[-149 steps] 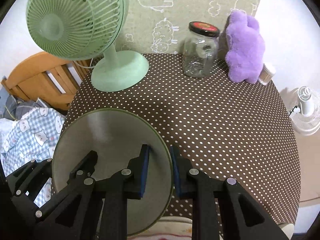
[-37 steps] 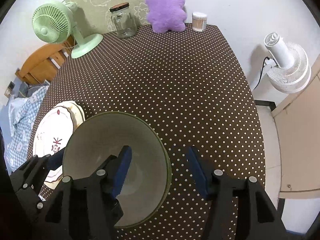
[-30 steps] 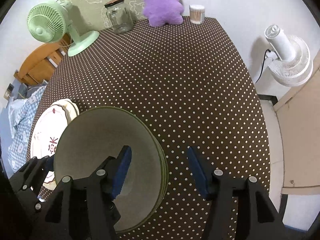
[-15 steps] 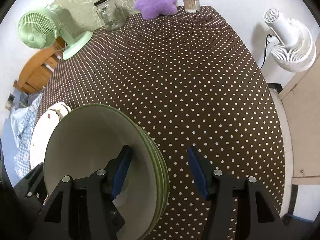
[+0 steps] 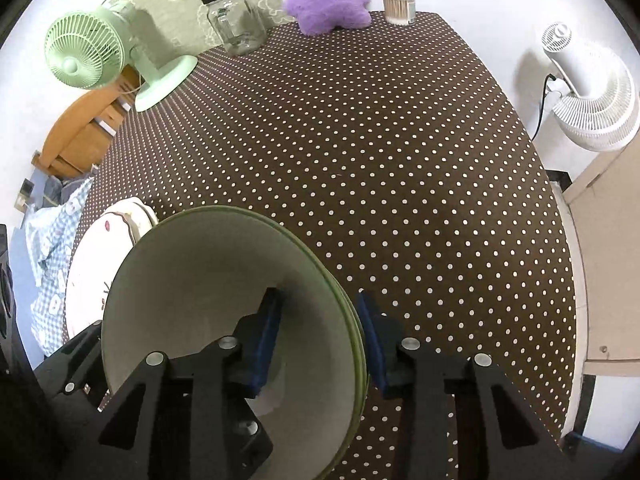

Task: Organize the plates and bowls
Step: 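Lower the nested bowls with both grippers onto the red-patterned plate stack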

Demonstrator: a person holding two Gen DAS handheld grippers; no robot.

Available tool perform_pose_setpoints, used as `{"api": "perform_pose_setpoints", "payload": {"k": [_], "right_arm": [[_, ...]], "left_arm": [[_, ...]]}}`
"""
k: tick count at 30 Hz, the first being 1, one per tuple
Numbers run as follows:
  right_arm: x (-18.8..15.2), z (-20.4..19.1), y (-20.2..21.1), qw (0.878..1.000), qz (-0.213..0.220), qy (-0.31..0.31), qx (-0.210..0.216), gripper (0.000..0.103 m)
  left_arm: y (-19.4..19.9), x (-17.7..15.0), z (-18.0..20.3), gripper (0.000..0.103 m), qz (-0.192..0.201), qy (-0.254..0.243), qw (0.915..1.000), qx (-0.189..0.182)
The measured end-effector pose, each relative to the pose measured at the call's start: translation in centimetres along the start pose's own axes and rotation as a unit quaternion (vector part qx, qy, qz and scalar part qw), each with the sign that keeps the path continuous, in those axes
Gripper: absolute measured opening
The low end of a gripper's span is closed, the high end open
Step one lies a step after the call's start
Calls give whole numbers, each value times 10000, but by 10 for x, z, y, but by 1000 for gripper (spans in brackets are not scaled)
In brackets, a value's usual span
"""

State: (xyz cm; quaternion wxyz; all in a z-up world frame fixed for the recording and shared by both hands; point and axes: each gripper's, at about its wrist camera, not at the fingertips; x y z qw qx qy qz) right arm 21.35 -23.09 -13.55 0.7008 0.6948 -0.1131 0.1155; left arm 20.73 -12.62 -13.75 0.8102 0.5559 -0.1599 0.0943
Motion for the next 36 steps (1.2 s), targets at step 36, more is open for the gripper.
{"api": "perform_pose_setpoints", "payload": {"k": [36], "right_arm": [[-4, -34, 96, 9987, 500, -60, -103, 43]], "left_arm": [[90, 5, -9, 59, 376, -173, 9991, -55]]}}
Point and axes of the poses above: each gripper's, at about its wrist camera, not at the fingertips, and y roughly against the way its jaws point, z to its right, x to its top, and after that the axes turned 13 degrees about -x, right-handed
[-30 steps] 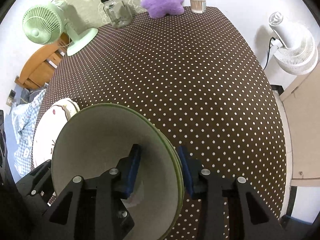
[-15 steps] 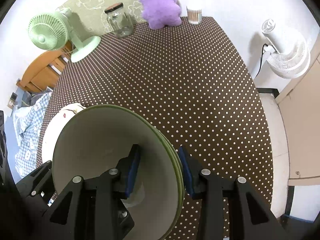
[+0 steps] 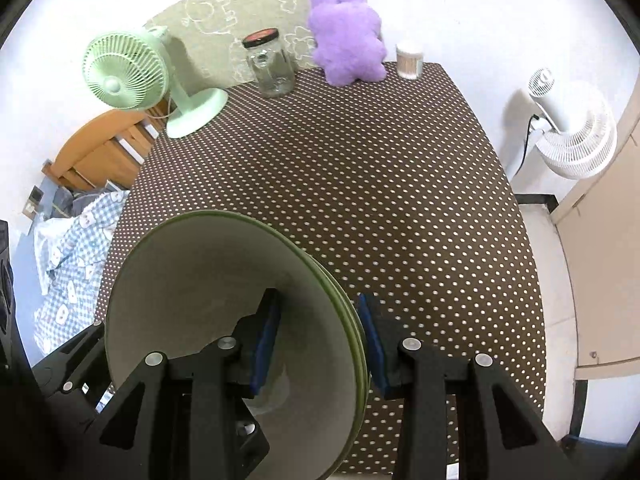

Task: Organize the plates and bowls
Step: 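Lower the nested bowls with both grippers onto the red-patterned plate stack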

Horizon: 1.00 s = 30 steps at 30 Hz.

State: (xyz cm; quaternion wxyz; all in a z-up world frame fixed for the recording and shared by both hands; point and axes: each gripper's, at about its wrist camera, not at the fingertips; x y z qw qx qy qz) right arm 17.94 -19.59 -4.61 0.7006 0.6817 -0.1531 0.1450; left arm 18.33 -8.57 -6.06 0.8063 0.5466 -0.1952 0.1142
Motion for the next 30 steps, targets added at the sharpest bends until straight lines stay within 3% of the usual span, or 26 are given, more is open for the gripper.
{"api": "perform_pose_setpoints", "payload": {"k": [13, 30], "right_arm": [[8, -61, 4, 10000, 17, 90, 36, 43], [12, -137, -25, 9993, -328, 168, 68, 43]], "left_arm": [[21, 7, -54, 59, 13, 96, 9999, 25], [22, 9, -130, 59, -271, 360, 9990, 32]]}}
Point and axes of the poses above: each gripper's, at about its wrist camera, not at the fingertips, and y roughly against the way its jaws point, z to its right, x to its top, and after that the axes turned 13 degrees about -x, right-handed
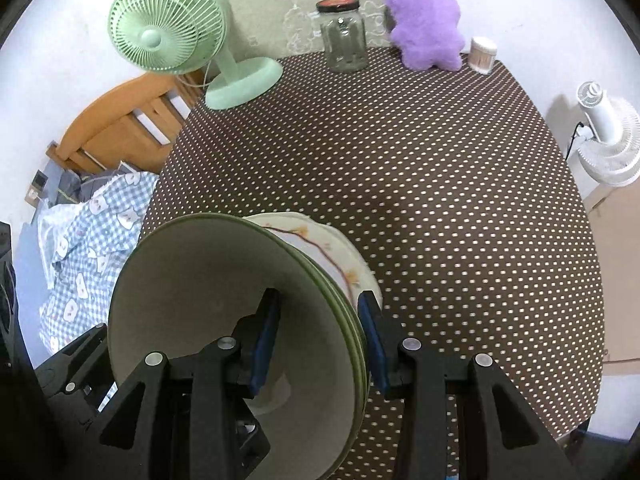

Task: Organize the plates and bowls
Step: 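Lower the nested bowls with both grippers onto the red-patterned plate stack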

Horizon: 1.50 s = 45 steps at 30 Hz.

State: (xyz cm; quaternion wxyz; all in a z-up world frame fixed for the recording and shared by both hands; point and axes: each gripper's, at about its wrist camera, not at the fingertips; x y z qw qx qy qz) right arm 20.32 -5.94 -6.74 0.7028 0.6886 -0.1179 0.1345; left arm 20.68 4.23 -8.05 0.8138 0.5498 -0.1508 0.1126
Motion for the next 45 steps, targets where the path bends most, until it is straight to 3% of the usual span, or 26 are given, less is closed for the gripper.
{"api": "perform_pose_setpoints", "payload": {"k": [14, 32, 35, 39, 45], "right_arm": [[3, -41, -34, 9993, -358, 51, -87, 43], [6, -46, -41, 9989, -338, -81, -321, 48], [5, -45, -41, 9987, -348, -92, -354, 52], [3, -45, -32, 9991, -165, -70, -394, 77], [-2, -45, -22, 9992, -50, -97, -377, 78]], "left_arm": [[-10, -4, -48, 59, -280, 124, 9995, -76], [-16, 3, -45, 58, -278, -131, 9995, -106], [-16, 2, -45, 64, -316, -125, 9992, -202], [-10, 1, -46, 77, -227, -152, 9996, -117], [0, -4, -42, 79, -119, -305, 9995, -14]]}}
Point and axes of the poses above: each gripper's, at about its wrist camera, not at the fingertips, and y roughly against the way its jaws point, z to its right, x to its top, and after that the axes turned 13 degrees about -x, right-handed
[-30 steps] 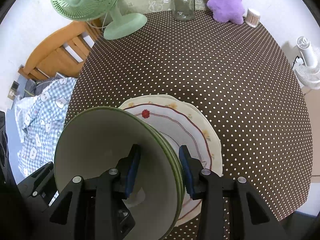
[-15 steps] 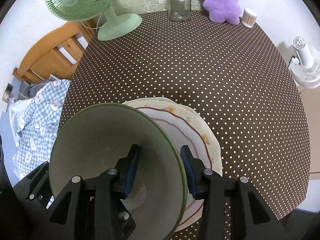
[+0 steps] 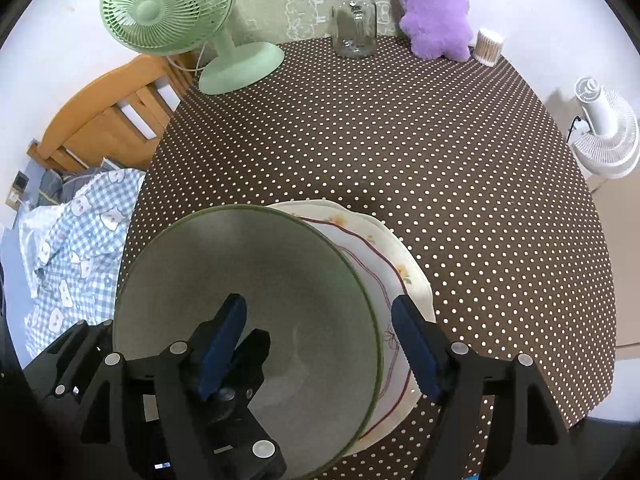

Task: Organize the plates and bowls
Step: 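Lower the nested bowls with both grippers onto the red-patterned plate stack, then open both grippers and lift them off the bowls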

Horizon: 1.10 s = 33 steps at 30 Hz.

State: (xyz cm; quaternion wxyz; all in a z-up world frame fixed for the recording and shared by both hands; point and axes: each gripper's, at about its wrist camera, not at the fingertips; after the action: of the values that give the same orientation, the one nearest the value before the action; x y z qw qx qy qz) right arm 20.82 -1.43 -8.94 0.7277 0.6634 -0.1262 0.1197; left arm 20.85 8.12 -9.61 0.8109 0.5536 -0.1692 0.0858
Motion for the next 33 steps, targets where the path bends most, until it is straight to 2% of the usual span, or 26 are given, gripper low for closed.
{"api": "perform_pose_setpoints", "payload": {"k": [8, 15, 24, 30, 33], "right_arm": [[-5, 9, 26, 9992, 394, 33, 35, 85], [-9, 26, 57, 9955, 902, 147, 240, 85], [-25, 74, 97, 9890, 1435, 18, 351, 85], [-52, 109, 118, 9825, 1841, -61, 260, 85], [-69, 127, 121, 9805, 1950, -133, 192, 85]], "left_arm": [[27, -5, 15, 82, 434, -3, 9987, 265], [50, -13, 35, 86, 909, 32, 9945, 516], [83, -33, 66, 88, 1606, 141, 9835, 819], [98, -63, 95, 94, 2051, -64, 9745, 907], [100, -78, 104, 96, 2150, -116, 9719, 951]]}}
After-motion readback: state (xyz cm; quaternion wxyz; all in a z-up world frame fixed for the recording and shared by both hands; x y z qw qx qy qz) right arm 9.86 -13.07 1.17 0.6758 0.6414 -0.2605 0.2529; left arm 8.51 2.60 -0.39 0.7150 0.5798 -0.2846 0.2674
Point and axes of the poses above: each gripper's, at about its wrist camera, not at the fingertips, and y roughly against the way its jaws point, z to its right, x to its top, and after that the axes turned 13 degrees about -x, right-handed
